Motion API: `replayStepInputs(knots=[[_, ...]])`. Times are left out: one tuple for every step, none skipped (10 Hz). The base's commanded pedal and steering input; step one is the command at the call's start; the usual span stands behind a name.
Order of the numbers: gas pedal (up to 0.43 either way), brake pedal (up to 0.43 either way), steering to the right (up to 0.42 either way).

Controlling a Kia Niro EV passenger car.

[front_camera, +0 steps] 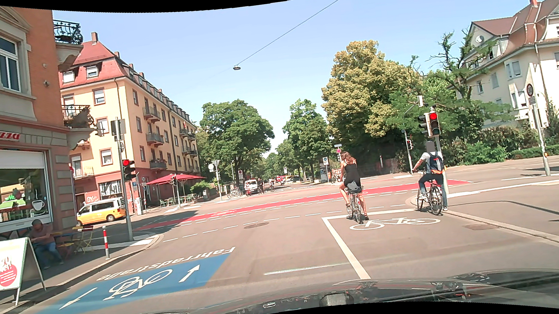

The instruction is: Follow the waypoints while adhering to traffic rules and regulations

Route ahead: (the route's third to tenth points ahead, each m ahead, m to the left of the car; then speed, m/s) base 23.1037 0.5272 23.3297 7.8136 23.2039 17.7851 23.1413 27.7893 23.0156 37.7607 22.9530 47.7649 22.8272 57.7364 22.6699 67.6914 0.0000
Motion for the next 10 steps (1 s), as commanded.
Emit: replayStepInputs(knots=[[0.0, 0.244, 0.003], [0.0, 0.25, 0.003], [0.0, 0.244, 0.003], [0.0, 0.244, 0.003], [0.0, 0.244, 0.003], [0.0, 0.244, 0.003], [0.0, 0.244, 0.003], [0.0, 0.25, 0.002], [0.0, 0.244, 0.002], [0.0, 0.25, 0.002]])
